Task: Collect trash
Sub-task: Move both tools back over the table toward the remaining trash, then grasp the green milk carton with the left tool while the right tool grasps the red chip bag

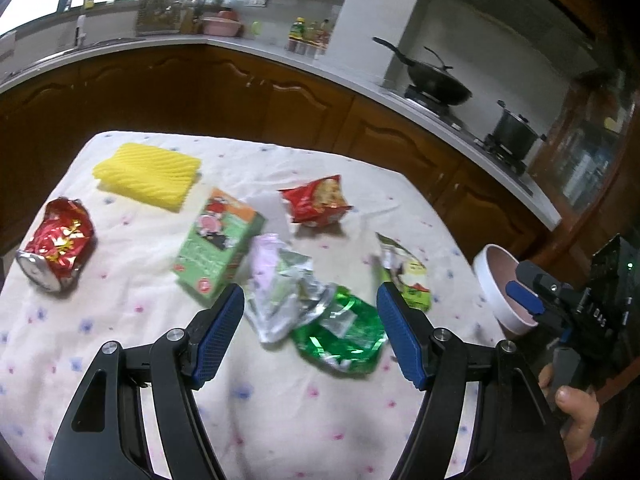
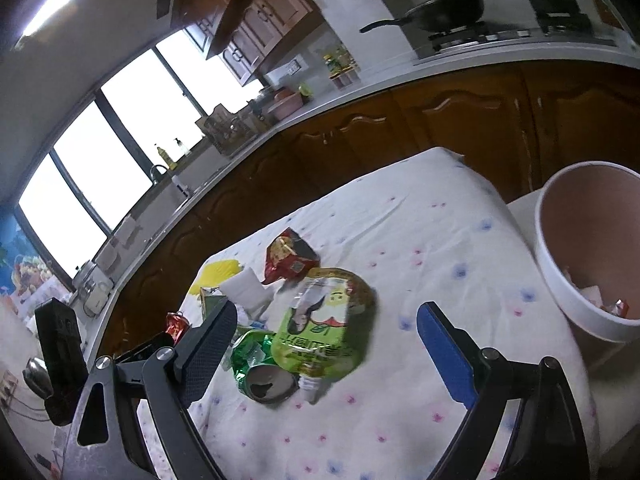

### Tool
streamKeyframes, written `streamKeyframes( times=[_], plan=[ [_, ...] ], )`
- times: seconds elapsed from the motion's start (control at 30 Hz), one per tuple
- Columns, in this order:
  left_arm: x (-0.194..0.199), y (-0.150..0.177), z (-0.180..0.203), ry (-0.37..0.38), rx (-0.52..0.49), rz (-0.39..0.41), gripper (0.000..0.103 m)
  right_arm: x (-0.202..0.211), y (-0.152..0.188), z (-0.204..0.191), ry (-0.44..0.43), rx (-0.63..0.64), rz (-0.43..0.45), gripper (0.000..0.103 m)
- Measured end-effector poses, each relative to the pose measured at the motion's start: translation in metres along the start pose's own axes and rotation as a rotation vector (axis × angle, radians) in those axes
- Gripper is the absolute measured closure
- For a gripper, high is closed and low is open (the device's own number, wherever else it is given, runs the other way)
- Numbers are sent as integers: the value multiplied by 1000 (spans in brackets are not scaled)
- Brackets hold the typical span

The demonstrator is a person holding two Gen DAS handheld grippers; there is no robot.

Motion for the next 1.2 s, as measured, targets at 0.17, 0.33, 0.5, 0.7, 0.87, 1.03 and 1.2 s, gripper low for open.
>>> streamKeyframes(
  times=[0.17,0.33,0.5,0.7,0.87,1.03,1.2],
  plan=[
    [-2,-3,-23,-29,29,1,33,-16,-1,-16,-14,41,-25,10],
    [-6,-8,-40,-63,39,-1,33,-33,-5,-28,-32,63,-41,10],
    [-18,-15,-49,-90,14,-15,33,-56,-8,-40,-50,94,-69,10],
    [-45,-24,-58,-103,-52,-74,33,-86,-15,-47,-60,122,-103,11],
    [-68,-27,-63,-102,-104,-116,33,-119,-27,-51,-42,154,-137,18],
    [-89,-24,-66,-75,-116,-157,33,-161,-33,-49,-15,168,-210,23],
    [-104,-21,-72,-34,-80,-186,33,-195,-35,-44,9,168,-267,27]
  ],
)
Point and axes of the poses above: each gripper's, at about its wrist camera, not at the fingertips, and x roughly against the way its jaws point, z to its right, y to its underside, the point moved 6 cm from there along -x, roughly the way its jaws point, and after that the axes turned 5 degrees about -y, right-handed, at the moved point
